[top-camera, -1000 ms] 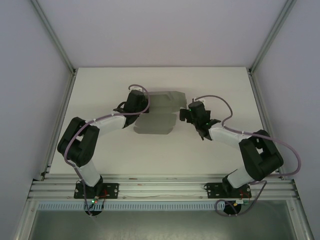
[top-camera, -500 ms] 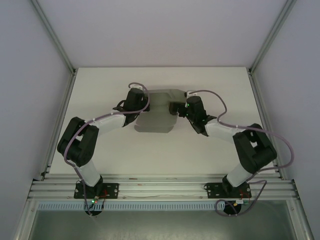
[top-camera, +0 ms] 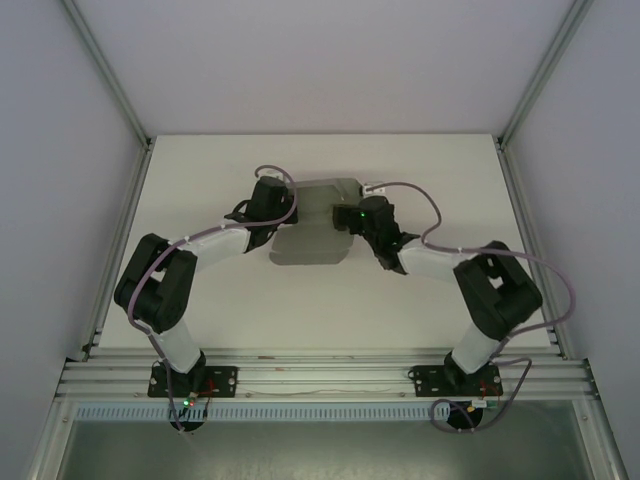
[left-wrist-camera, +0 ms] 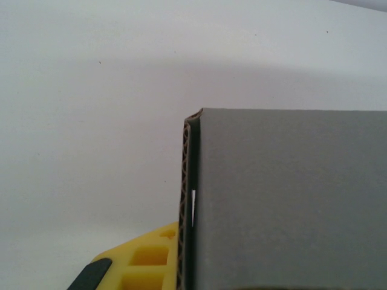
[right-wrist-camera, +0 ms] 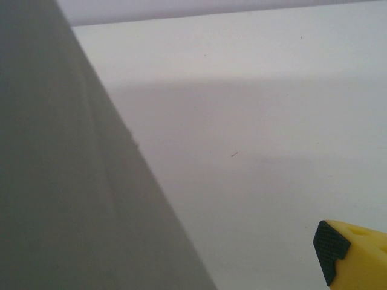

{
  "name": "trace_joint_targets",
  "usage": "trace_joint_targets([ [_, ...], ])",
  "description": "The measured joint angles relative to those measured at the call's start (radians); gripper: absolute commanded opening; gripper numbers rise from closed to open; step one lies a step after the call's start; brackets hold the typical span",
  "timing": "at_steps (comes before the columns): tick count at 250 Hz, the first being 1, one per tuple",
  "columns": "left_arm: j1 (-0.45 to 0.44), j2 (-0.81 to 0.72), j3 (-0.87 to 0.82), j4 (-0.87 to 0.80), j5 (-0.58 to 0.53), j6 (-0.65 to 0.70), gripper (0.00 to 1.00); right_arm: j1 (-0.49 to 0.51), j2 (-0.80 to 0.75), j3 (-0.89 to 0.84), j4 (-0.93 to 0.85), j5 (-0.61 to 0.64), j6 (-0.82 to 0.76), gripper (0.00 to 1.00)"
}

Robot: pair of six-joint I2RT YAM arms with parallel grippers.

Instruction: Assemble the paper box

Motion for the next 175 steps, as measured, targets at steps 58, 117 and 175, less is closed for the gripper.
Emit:
trace_joint_targets([
  [58, 0.009, 0.000, -0.001, 0.004, 0.012, 0.014, 0.00, -0.053, -0.334, -0.096, -0.111, -0.076, -0.036, 1.00],
  [117, 0.015, 0.000, -0.008, 0.015, 0.046, 0.047, 0.00, -0.306, -0.454, -0.120, -0.147, -0.296, -0.018, 0.81],
  [175, 0.015, 0.000, -0.011, 0.024, 0.093, 0.074, 0.00, -0.377, -0.273, -0.002, -0.296, -0.669, -0.176, 0.71],
])
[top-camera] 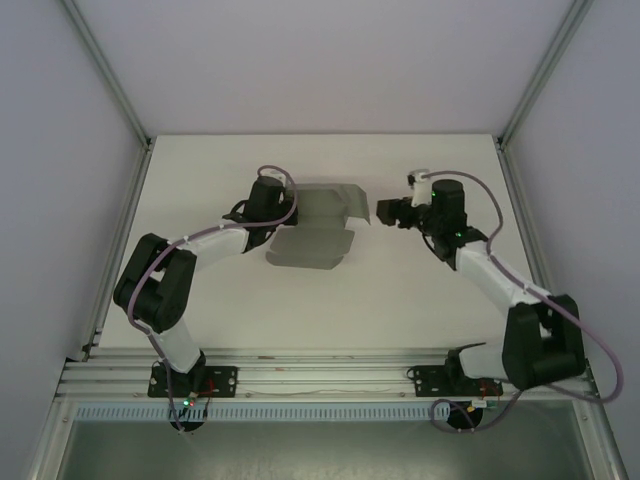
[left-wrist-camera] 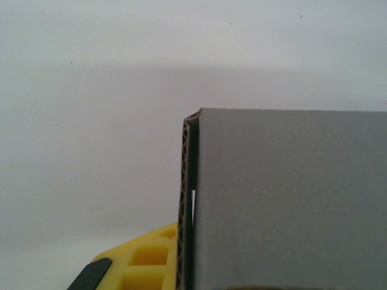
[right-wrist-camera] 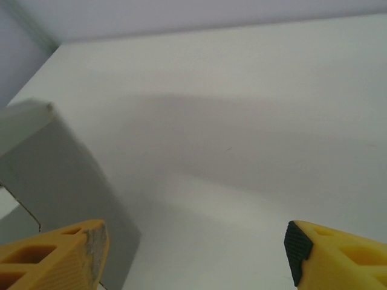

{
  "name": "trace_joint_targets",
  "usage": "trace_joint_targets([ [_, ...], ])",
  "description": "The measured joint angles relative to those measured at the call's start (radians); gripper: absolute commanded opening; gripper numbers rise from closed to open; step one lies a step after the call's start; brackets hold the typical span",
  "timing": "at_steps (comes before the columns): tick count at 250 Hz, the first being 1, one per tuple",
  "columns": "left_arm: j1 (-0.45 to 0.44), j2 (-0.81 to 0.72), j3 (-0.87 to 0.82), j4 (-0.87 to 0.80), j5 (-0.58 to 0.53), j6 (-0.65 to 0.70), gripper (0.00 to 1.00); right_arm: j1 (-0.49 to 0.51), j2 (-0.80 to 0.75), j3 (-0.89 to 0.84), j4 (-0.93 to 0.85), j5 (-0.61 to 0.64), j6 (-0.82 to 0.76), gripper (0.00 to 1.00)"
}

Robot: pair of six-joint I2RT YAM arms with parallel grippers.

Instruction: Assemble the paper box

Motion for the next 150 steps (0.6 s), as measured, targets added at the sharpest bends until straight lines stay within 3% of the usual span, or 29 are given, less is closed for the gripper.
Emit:
trace_joint_targets([
  [33, 0.000, 0.000, 0.000, 0.001, 0.020, 0.011, 0.00, 0.002, 0.098, 0.078, -0.057, -0.175, -0.097, 0.69],
  [73, 0.000, 0.000, 0.000, 0.001, 0.024, 0.016, 0.00, 0.019, 0.168, 0.141, -0.113, -0.303, -0.189, 0.69],
  [118, 0.000, 0.000, 0.000, 0.000, 0.028, 0.026, 0.00, 0.072, 0.218, 0.202, -0.174, -0.331, -0.259, 0.66],
  [150, 0.000, 0.000, 0.000, 0.000, 0.035, 0.026, 0.00, 0.122, 0.245, 0.231, -0.177, -0.272, -0.265, 0.64],
])
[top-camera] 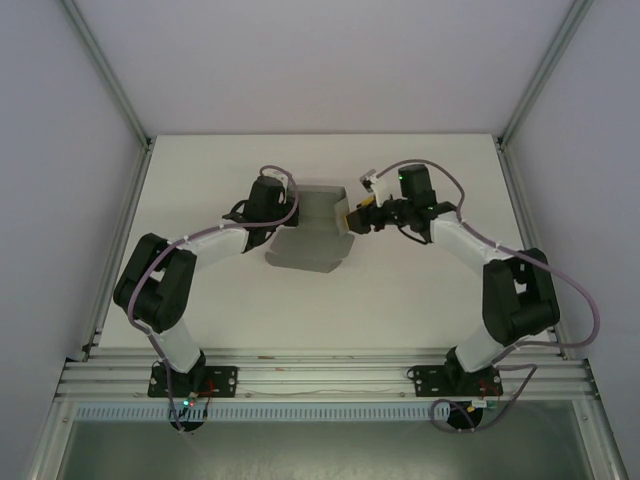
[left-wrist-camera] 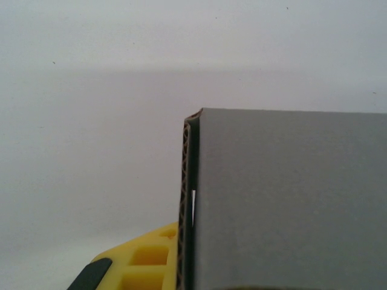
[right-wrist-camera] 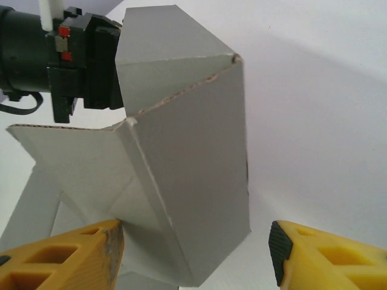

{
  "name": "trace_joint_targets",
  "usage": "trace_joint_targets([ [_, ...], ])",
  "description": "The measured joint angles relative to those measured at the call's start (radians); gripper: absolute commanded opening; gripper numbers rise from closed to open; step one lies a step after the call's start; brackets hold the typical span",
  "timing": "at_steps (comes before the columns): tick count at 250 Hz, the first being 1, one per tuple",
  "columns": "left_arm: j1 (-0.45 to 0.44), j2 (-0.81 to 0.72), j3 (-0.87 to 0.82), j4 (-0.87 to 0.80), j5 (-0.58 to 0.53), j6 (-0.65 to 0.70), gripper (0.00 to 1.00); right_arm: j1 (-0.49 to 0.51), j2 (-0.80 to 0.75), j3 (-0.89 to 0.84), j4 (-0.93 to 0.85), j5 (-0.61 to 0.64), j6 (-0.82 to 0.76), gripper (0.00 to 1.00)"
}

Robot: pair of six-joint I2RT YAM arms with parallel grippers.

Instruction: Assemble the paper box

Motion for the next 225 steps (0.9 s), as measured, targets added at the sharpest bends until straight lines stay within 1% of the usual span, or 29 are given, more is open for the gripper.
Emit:
trace_joint_targets([
  [40, -0.001, 0.000, 0.000, -0.003, -0.005, -0.001, 0.00, 0.073, 0.039, 0.040, 0.009, 0.158, 0.019, 0.63],
  [84, -0.001, 0.000, 0.001, -0.023, -0.047, 0.000, 0.00, 0.162, 0.084, 0.070, 0.040, 0.378, 0.074, 0.45],
  [111, -0.003, 0.000, 0.002, -0.036, -0.053, 0.001, 0.00, 0.206, 0.113, 0.072, 0.076, 0.554, 0.127, 0.42],
  [118, -0.007, 0.000, 0.002, -0.037, -0.053, 0.001, 0.00, 0.217, 0.122, 0.077, 0.084, 0.602, 0.143, 0.38],
  [143, -0.018, 0.000, 0.003, -0.038, -0.056, 0.003, 0.00, 0.252, 0.169, 0.099, 0.119, 0.758, 0.200, 0.16],
  [161, -0.021, 0.006, 0.010, -0.043, -0.066, 0.003, 0.00, 0.266, 0.197, 0.112, 0.131, 0.839, 0.233, 0.07],
  [171, -0.023, 0.012, 0.017, -0.046, -0.076, 0.003, 0.00, 0.277, 0.215, 0.133, 0.124, 0.892, 0.249, 0.00],
  [195, -0.023, 0.027, 0.041, -0.050, -0.103, 0.001, 0.00, 0.301, 0.266, 0.207, 0.086, 1.008, 0.296, 0.00],
  [225, -0.023, 0.035, 0.065, -0.058, -0.130, -0.020, 0.00, 0.330, 0.325, 0.318, -0.016, 1.140, 0.359, 0.00],
])
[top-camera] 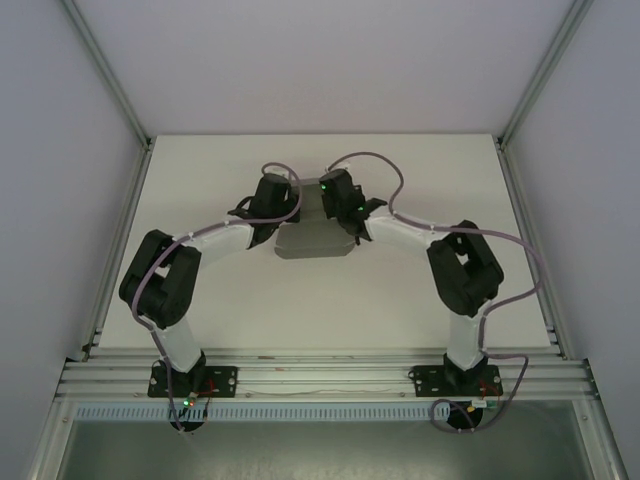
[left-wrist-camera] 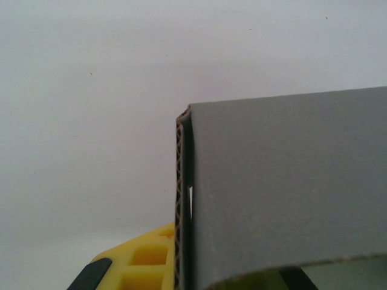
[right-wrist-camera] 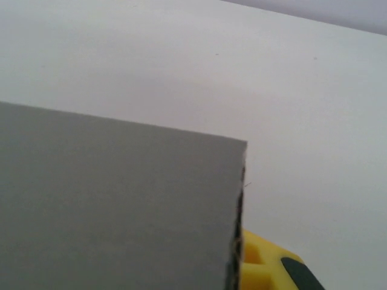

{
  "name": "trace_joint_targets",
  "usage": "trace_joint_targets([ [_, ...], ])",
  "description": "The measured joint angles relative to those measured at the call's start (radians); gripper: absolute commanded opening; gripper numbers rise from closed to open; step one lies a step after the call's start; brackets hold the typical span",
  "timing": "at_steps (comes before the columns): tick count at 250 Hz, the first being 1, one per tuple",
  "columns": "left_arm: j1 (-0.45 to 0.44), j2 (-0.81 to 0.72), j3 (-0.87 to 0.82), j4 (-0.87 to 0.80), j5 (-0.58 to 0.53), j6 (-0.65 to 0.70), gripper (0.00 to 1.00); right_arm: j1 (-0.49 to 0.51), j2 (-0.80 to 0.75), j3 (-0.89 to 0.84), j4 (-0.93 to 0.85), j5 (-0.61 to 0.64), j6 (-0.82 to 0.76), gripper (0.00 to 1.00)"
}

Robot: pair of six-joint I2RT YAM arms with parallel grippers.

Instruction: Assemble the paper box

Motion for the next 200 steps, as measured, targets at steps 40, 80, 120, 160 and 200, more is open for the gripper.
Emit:
trace_joint_targets([
  [40, -0.005, 0.005, 0.023, -0.024, -0.010, -0.027, 0.00, 0.020, 0.054, 0.099, -0.104, 0.109, 0.080, 0.00],
  [80, -0.015, 0.018, 0.032, -0.036, -0.006, -0.039, 0.00, 0.022, 0.062, 0.105, -0.138, 0.136, 0.108, 0.00],
  [120, -0.018, 0.018, 0.035, -0.046, -0.004, -0.051, 0.00, 0.022, 0.061, 0.091, -0.116, 0.134, 0.079, 0.25],
  [160, -0.036, 0.018, 0.043, -0.081, -0.002, -0.052, 0.00, 0.002, 0.045, 0.019, -0.068, 0.118, 0.044, 0.33],
  [200, -0.039, 0.018, 0.048, -0.102, -0.002, -0.052, 0.00, -0.024, -0.008, -0.035, -0.058, 0.035, 0.022, 0.43],
])
